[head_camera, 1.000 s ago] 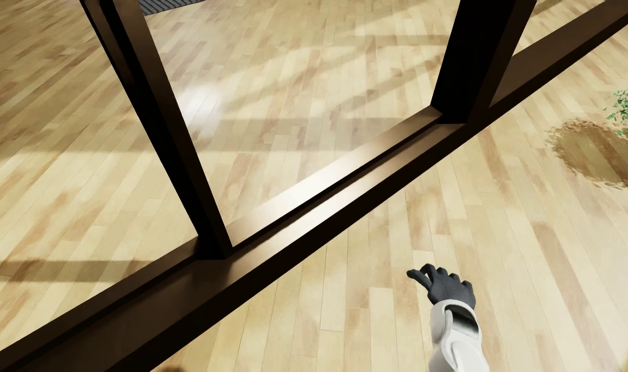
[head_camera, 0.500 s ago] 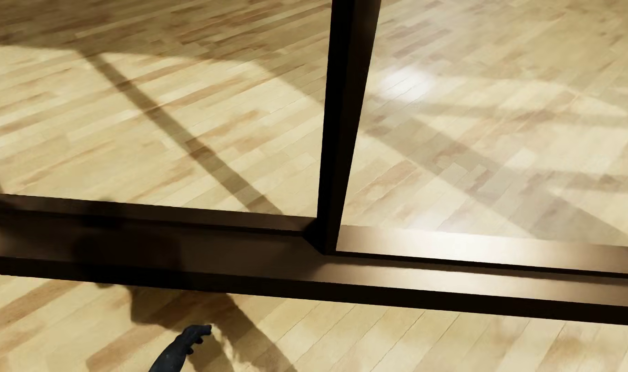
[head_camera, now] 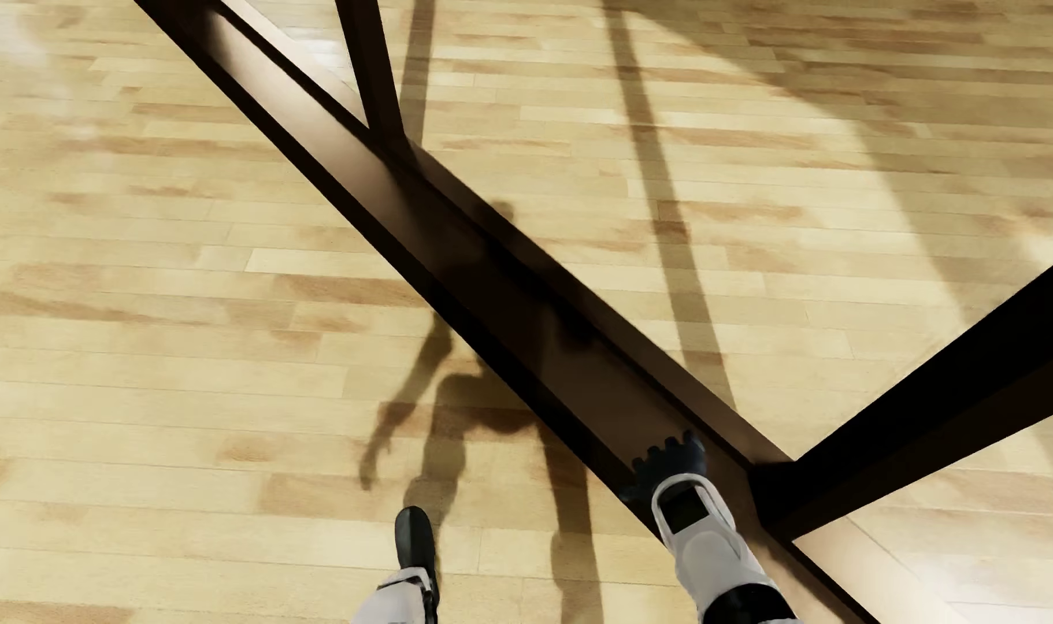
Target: Approach the table
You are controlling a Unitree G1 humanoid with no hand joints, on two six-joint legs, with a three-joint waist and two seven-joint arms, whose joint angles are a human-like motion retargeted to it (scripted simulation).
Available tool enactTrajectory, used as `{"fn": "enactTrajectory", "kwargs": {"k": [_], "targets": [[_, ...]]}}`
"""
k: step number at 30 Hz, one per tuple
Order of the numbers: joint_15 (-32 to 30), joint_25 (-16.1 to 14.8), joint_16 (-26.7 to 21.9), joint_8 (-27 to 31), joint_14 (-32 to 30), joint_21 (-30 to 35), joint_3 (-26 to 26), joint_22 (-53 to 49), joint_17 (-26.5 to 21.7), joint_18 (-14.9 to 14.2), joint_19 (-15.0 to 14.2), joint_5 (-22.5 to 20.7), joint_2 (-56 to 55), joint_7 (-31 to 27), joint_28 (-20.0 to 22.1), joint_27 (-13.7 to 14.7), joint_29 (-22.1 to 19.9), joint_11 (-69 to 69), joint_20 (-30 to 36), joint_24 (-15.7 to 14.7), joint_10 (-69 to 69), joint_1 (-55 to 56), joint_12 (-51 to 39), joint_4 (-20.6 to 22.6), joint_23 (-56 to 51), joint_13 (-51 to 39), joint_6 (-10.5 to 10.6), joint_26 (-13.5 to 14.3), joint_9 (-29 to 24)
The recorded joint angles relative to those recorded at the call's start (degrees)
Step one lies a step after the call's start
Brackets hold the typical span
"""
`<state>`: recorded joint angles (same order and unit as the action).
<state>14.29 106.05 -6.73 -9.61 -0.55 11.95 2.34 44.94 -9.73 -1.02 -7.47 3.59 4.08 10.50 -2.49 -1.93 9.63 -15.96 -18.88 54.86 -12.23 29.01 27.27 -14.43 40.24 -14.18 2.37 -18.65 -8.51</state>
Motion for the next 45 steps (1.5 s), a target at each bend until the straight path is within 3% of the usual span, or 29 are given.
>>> {"fn": "enactTrajectory", "kwargs": {"k": [3,5,6,8,9,10,11,14,16,17,19,21,23,24,25,26,28,30,31,32,33,35,37,38,40,42,43,44,45], "targets": [[2.95,-8.67,2.56,-9.81,2.03,3.34,0.81,-5.28,4.82,4.40,-3.26,2.73,3.71,11.38,-1.28,-1.27,-8.02,-1.71,0.40,-1.84,-7.63,3.29,-4.63,-3.34,-11.02,-0.85,-0.33,4.95,-1.16],[3.37,-16.98,5.77,-14.42,4.58,4.68,1.65,-10.30,5.77,5.21,-6.02,5.47,5.68,18.65,0.06,-0.54,-9.23,-4.56,4.55,-1.70,-13.50,2.59,-5.53,-3.29,-15.24,-0.94,-0.57,9.07,-1.58],[1.83,-20.31,7.92,-15.65,4.14,5.19,2.13,-12.53,5.22,6.56,-6.66,7.36,6.13,20.77,-0.23,-0.67,-8.66,-7.34,6.82,-2.25,-14.99,1.57,-5.28,-1.80,-16.31,-0.79,-0.80,11.05,-1.67],[-6.00,-22.70,12.02,-15.57,4.10,5.28,2.64,-14.25,2.47,11.99,-6.71,13.18,4.59,21.18,-2.05,-2.92,-7.69,-19.43,11.47,-3.87,-18.28,1.07,-4.58,3.92,-16.71,1.20,-1.83,13.40,-2.00],[-11.33,-22.84,13.58,-13.38,7.09,4.33,2.39,-13.57,1.52,12.61,-6.48,16.96,2.49,19.79,-2.61,-4.89,-7.55,-28.69,12.33,-5.86,-21.28,0.85,-4.23,7.30,-15.61,3.33,-2.69,12.69,-2.20],[-16.42,-23.22,14.06,-9.09,10.01,2.66,1.72,-12.46,1.51,12.75,-3.92,19.73,-0.79,18.23,-2.85,-7.17,-7.45,-38.45,12.42,-7.57,-23.17,-0.45,-4.00,10.69,-13.28,5.62,-3.70,10.91,-2.40],[-19.16,-24.04,13.02,-3.58,12.31,0.28,0.87,-11.26,2.30,12.73,0.27,20.10,-5.24,16.52,-3.45,-9.76,-7.43,-47.28,13.28,-7.30,-23.61,-2.84,-4.04,13.91,-9.83,7.73,-4.68,9.70,-2.60],[-14.87,-31.16,6.30,7.49,15.53,-10.66,-1.29,-7.19,6.68,11.94,3.39,14.42,-19.21,8.57,-3.98,-18.40,-6.13,-61.78,15.80,0.69,-19.07,-12.54,-6.87,21.68,1.21,16.02,-6.24,7.34,-2.52],[-15.11,-34.89,3.97,8.81,17.12,-13.87,-2.77,-5.31,7.56,11.39,4.83,12.87,-27.26,1.56,-2.11,-19.65,-2.86,-60.16,12.69,0.91,-15.63,-18.94,-10.46,24.61,4.46,23.92,-6.38,5.16,-2.03],[-14.45,-35.22,3.05,7.43,18.14,-13.36,-3.52,-4.49,7.42,11.22,6.82,13.43,-30.68,-2.00,-1.00,-18.47,-1.67,-56.10,11.04,-0.38,-14.45,-21.77,-12.64,25.44,4.57,28.44,-6.38,5.13,-1.84],[-14.49,-32.72,0.80,1.36,20.07,-10.23,-4.86,-3.83,6.78,10.99,9.90,14.02,-35.15,-8.15,0.16,-14.34,-0.82,-40.86,9.30,-2.96,-11.92,-27.22,-16.94,26.28,5.53,35.73,-6.54,6.22,-1.69],[-17.82,-28.43,-0.57,-0.39,21.02,-7.66,-5.75,-3.95,6.35,10.78,5.83,7.26,-36.56,-11.60,2.61,-11.11,2.30,-16.34,9.24,-4.01,-7.60,-33.22,-19.78,25.95,7.58,39.68,-6.85,6.78,-1.78],[-17.46,-24.49,-0.33,8.51,21.36,-7.51,-6.17,-3.66,5.96,10.82,-1.13,-3.27,-35.76,-12.62,4.38,-9.49,8.40,6.35,9.67,-4.63,-4.07,-39.00,-21.21,25.05,8.78,40.71,-6.96,6.62,-1.93],[-16.08,-22.88,0.27,10.00,21.54,-8.43,-6.17,-2.90,5.74,11.12,-2.73,-6.33,-35.65,-12.19,4.29,-9.09,10.48,8.96,9.92,-5.13,-3.91,-41.55,-21.64,24.72,8.43,40.67,-6.97,6.31,-2.06],[-17.46,-21.80,0.93,9.30,21.13,-10.10,-6.21,-1.86,5.72,11.46,-1.73,-8.38,-35.66,-11.27,3.67,-9.16,10.80,6.16,10.64,-5.18,-4.98,-43.85,-21.85,24.51,7.41,40.41,-6.87,6.01,-2.18],[-20.87,-21.54,1.53,9.67,19.31,-12.53,-6.54,-0.82,6.10,11.51,2.25,-10.07,-35.52,-10.46,2.48,-9.68,9.35,1.62,12.19,-4.26,-7.01,-45.80,-21.79,24.20,5.80,40.11,-6.50,5.80,-2.28],[-25.25,-24.75,3.10,8.41,10.58,-19.75,-7.58,0.24,8.63,9.19,8.60,-9.74,-34.48,-9.81,0.19,-12.64,2.40,-6.72,16.69,-0.24,-16.32,-45.82,-22.02,23.24,1.62,39.35,-4.97,6.10,-2.53],[-18.81,-31.62,5.55,5.19,-0.52,-26.43,-7.91,-1.14,11.74,-1.73,12.33,-7.26,-32.78,-8.31,0.92,-16.16,-4.50,-13.33,18.85,2.82,-36.31,-38.10,-22.40,20.34,0.23,36.35,-2.77,6.04,-2.83],[-16.20,-33.84,6.63,3.63,-4.38,-27.58,-7.65,-3.14,12.07,-2.84,12.46,-6.20,-30.23,-6.07,1.69,-17.94,-5.28,-13.46,18.97,2.66,-46.22,-32.69,-22.21,16.90,1.57,33.41,-1.66,6.88,-2.84],[-14.24,-33.60,7.11,2.21,-3.34,-26.32,-7.01,-5.78,11.04,-1.20,12.31,-5.50,-27.14,-3.62,2.10,-19.17,-3.75,-12.48,19.22,1.63,-53.96,-27.17,-21.68,12.58,4.10,29.71,-0.55,8.58,-2.76],[-12.66,-30.37,6.90,1.04,-0.29,-22.40,-6.04,-8.72,8.71,0.99,12.00,-5.18,-23.85,-1.68,1.98,-18.75,-0.41,-11.02,19.73,0.06,-59.24,-21.82,-20.90,8.63,7.05,25.57,0.46,10.89,-2.61],[-10.07,-19.49,5.10,-0.49,1.18,-11.59,-3.59,-14.15,2.72,4.25,11.52,-5.37,-16.93,1.03,0.79,-12.74,4.41,-7.37,20.40,-4.46,-61.82,-12.59,-19.04,3.39,10.14,17.20,1.91,15.00,-2.06],[-7.40,-12.39,2.61,-1.62,2.21,-5.30,-1.29,-18.91,-1.68,4.79,10.97,-6.20,-10.40,2.66,0.23,-7.63,2.78,-3.89,20.92,-7.39,-54.26,-5.51,-17.56,2.40,9.17,8.95,2.63,15.96,-1.34],[-5.97,-12.05,1.57,-2.23,2.39,-4.80,-0.45,-20.54,-2.69,4.68,10.68,-6.73,-7.40,3.21,0.56,-7.47,1.00,-2.34,20.83,-8.09,-46.72,-3.14,-17.23,3.10,8.19,5.01,2.86,15.42,-0.94],[-2.82,-17.07,1.14,-3.31,0.52,-7.52,0.59,-21.38,-2.92,3.00,10.08,-7.97,-2.10,2.85,2.13,-9.14,-2.67,-0.18,19.21,-9.26,-23.80,-1.78,-16.99,6.62,5.91,-1.78,3.26,12.76,-0.17],[0.20,-25.42,2.90,-4.09,-0.12,-12.08,0.67,-18.45,-1.34,-0.01,9.28,-9.50,3.19,1.92,4.85,-11.62,-5.95,1.64,15.91,-11.16,0.83,-3.25,-16.77,10.57,2.66,-6.23,3.56,8.31,0.40],[1.72,-29.99,3.89,-4.81,2.23,-14.28,0.26,-15.04,-0.52,-1.51,8.67,-10.24,6.08,5.34,6.07,-12.45,-7.56,2.08,14.26,-12.36,4.91,-2.84,-17.05,11.05,0.67,-7.14,3.67,5.86,0.54],[2.91,-34.15,4.57,-5.83,3.02,-15.95,-0.22,-10.36,0.12,-0.42,7.91,-10.74,8.86,10.21,6.40,-13.21,-9.01,1.65,13.34,-13.10,3.92,-2.66,-17.82,10.79,-1.39,-6.96,3.64,3.34,0.64],[3.05,-37.72,4.72,-6.59,2.22,-16.56,-0.46,-5.43,0.95,4.27,7.05,-10.88,11.44,13.38,5.23,-13.42,-10.20,0.51,13.44,-12.53,0.05,-2.93,-18.33,10.18,-3.22,-5.88,3.36,0.96,0.73]]}}
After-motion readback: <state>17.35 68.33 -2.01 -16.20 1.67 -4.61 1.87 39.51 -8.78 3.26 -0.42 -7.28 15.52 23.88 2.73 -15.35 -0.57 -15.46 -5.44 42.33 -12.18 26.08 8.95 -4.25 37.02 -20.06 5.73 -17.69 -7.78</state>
